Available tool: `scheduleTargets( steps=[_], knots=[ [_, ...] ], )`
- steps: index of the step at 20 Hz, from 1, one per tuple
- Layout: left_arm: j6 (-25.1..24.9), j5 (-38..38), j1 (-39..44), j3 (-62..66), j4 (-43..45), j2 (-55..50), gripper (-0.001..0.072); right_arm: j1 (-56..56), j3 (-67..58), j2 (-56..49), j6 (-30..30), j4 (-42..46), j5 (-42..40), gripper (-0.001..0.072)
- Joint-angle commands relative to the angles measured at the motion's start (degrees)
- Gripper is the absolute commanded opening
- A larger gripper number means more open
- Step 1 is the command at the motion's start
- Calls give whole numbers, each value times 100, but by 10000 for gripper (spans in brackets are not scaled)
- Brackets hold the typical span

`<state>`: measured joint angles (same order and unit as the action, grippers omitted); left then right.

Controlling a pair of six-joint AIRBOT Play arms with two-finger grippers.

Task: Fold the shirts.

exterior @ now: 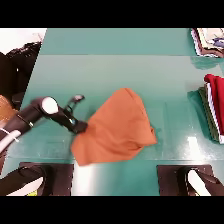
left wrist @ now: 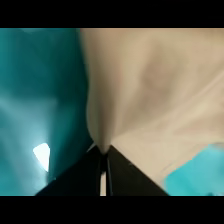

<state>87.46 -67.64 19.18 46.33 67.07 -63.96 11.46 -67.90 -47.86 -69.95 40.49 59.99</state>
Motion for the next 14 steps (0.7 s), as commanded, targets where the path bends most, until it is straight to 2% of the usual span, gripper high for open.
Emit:
scheduleTargets(
  steps=[1,5,6,7,8,12,14],
  knots=[
    [-103,-107,-1163,1108,713,11,25,-678,4,-614,-2,188,400,21],
    [-306,188,-1976,1733,715,11,26,-1950,4,-1777,-9,1263,293,26],
    [-304,203,-2037,1733,715,9,26,-2203,2,-2144,-9,1241,282,153],
    [-304,195,-2046,1729,715,7,26,-2411,2,-2529,-11,1091,293,394],
    [-304,175,-2046,1729,713,4,26,-2566,2,-2889,-9,896,304,490],
    [-304,179,-2046,1729,680,4,26,-3049,-55,-4190,4,-101,297,487],
    [-302,232,-2046,1729,664,4,26,-3353,-332,-4651,55,-195,334,487]
  ],
)
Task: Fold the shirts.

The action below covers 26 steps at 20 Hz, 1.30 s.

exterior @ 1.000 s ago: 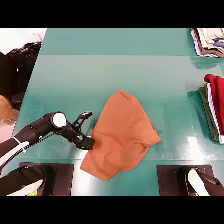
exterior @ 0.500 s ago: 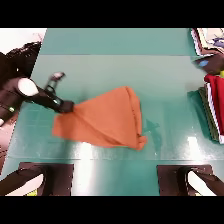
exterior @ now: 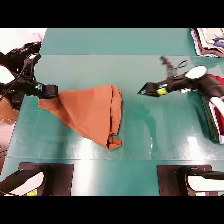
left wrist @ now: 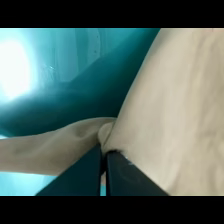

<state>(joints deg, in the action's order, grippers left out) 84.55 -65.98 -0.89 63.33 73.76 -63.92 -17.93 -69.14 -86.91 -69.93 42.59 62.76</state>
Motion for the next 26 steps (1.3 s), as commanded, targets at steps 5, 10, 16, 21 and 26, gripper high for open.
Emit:
scheduleTargets(
  steps=[5,10,16,21,26],
  knots=[
    [-11,83,-39,28,-9,0,26,-1082,-1390,-1613,46,-404,144,472],
    [-11,72,-39,31,-9,0,26,-1196,-2129,-1963,57,-68,68,19],
    [-57,55,-39,1331,127,518,25,-638,-2977,-608,-72,1613,348,18],
    [-61,39,-39,3366,-162,1023,26,7,-3827,837,-70,1906,859,18],
    [-251,11,-39,4572,-885,1344,26,407,-3967,2041,-81,1908,1349,18]
  ],
)
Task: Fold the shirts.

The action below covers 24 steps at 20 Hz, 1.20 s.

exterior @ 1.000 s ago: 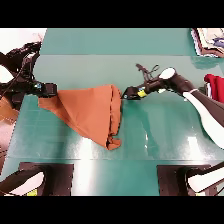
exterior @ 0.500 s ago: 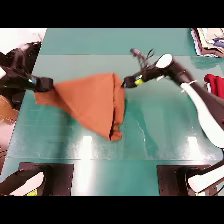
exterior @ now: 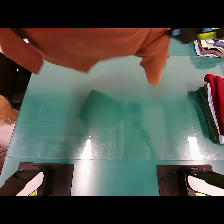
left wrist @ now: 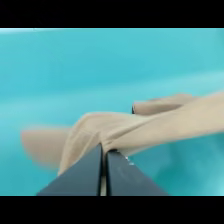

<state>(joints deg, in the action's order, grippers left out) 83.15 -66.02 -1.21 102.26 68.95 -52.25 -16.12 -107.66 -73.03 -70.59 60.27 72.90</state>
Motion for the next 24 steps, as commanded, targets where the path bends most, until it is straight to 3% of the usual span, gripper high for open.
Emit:
scheduleTargets(
  steps=[1,6,10,13,15,19,24],
  knots=[
    [-111,-79,-7,885,-570,177,25,284,-116,848,-55,149,452,18],
    [-111,-599,-7,1353,-892,111,25,490,-114,1379,-693,249,1287,18],
    [-109,-1362,-7,728,-857,-466,25,94,750,1338,-1554,1110,2083,18],
    [-114,-1919,15,-247,-841,-1161,25,-361,2323,1335,-1823,1322,1720,18],
    [-120,-1899,138,-1034,-732,-1700,24,-595,3495,1335,-1963,1325,837,19],
    [-369,-769,435,-2059,-605,-2970,25,-662,5071,1086,-2308,1320,-1145,19],
    [-365,1187,468,-2050,-857,-3794,26,-474,4852,-42,-2306,1276,-2131,20]
  ],
)
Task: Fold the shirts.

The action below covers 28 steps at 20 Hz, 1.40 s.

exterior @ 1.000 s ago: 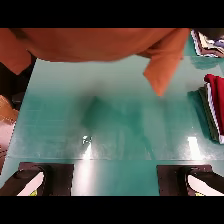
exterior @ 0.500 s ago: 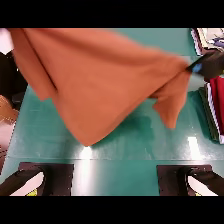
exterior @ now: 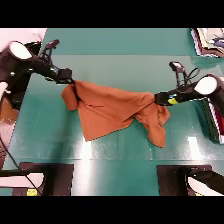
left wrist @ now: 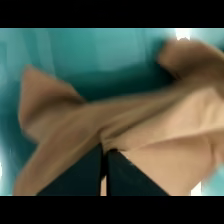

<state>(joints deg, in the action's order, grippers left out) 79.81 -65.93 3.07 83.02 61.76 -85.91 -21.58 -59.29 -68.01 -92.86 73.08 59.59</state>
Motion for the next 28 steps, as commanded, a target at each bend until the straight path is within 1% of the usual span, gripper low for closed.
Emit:
scheduleTargets(
  steps=[1,2,3,4,5,6,7,9,11,13,14,15,19,21,23,25,28],
  knots=[
    [-33,1438,42,-125,-138,-439,26,144,-181,-774,-79,-4,-876,20],
    [-31,1617,39,-118,-140,-439,26,203,-413,-1010,-79,-7,-861,21],
    [-33,1644,35,-101,-133,-439,28,275,-662,-1235,-76,-7,-813,28],
    [-35,1624,22,-87,-125,-439,62,348,-903,-1429,-76,-7,-741,152],
    [-33,1611,22,-90,-105,-437,324,433,-1134,-1593,-76,-9,-632,321],
    [-33,1543,11,-87,-85,-426,482,514,-1394,-1740,-74,-7,-450,368],
    [-31,1432,-26,-87,-74,-407,507,592,-1615,-1827,-52,-4,-264,367],
    [-9,901,-262,-72,-74,-282,506,776,-1961,-1845,168,-2,164,366],
    [-11,63,-577,-74,-72,-101,498,979,-2017,-1609,516,0,503,366],
    [-20,-616,-802,-380,-70,236,498,1169,-1711,-1174,737,-7,564,365],
    [-24,-710,-809,-704,-68,474,498,1252,-1462,-898,745,-7,581,365],
    [-4,-680,-785,-1187,-87,811,498,1342,-1191,-634,745,-7,603,365],
    [435,-153,-323,-3517,-98,2046,498,1589,-284,219,745,-50,588,365],
    [444,-9,92,-4437,-269,2347,498,1718,46,518,748,-334,509,365],
    [435,271,452,-5040,-745,2420,499,1823,192,678,761,-562,457,365],
    [422,549,605,-5362,-1198,2413,499,1860,225,780,789,-612,470,365],
    [413,658,619,-5574,-1443,2413,499,1860,225,944,789,-608,490,365]
  ],
)
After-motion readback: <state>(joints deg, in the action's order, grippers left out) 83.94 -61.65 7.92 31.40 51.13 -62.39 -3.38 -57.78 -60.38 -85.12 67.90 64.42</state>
